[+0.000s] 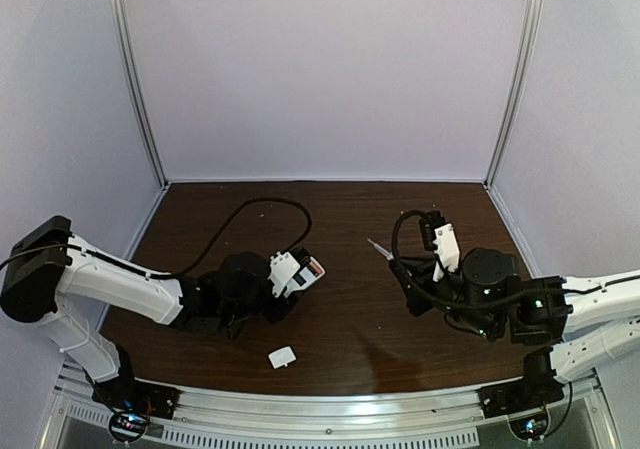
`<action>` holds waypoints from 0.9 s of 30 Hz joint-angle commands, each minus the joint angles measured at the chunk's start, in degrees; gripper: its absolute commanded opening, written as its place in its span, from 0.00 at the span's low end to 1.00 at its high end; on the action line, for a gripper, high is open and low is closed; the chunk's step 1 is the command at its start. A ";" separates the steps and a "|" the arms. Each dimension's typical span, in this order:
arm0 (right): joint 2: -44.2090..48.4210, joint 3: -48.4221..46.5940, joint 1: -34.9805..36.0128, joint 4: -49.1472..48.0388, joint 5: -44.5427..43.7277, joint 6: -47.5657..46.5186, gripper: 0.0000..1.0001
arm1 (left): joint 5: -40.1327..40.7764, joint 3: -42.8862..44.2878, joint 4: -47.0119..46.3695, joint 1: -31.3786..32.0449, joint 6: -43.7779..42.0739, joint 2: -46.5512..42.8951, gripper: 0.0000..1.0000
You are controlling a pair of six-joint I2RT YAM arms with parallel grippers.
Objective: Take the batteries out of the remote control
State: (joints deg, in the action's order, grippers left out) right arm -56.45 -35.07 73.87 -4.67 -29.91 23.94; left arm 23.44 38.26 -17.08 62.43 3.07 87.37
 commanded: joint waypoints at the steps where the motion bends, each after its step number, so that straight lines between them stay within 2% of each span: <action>1: 1.66 -2.23 -0.37 3.56 2.40 -0.67 0.00 | -3.69 -2.43 -11.71 0.21 -2.47 2.75 0.00; 6: 2.46 -2.02 -1.71 4.03 7.31 -1.50 0.00 | -6.72 -1.75 -13.69 0.27 -5.21 5.36 0.00; 11: 2.35 -1.00 -2.18 4.31 10.27 0.17 0.00 | -13.71 -4.30 -19.37 0.53 -7.56 6.65 0.00; 21: 1.65 -7.33 -2.63 20.43 14.18 8.79 0.00 | -15.13 -5.08 -25.03 0.79 -12.19 9.21 0.00; 27: -0.40 -10.92 -4.00 26.44 21.57 13.69 0.00 | -16.19 -4.47 -26.52 0.80 -17.09 10.74 0.00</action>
State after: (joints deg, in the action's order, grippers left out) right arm -55.42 -43.27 70.89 14.98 -14.09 32.95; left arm 8.91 33.45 -38.50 63.02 -9.82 97.08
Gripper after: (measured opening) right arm 0.133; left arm 0.570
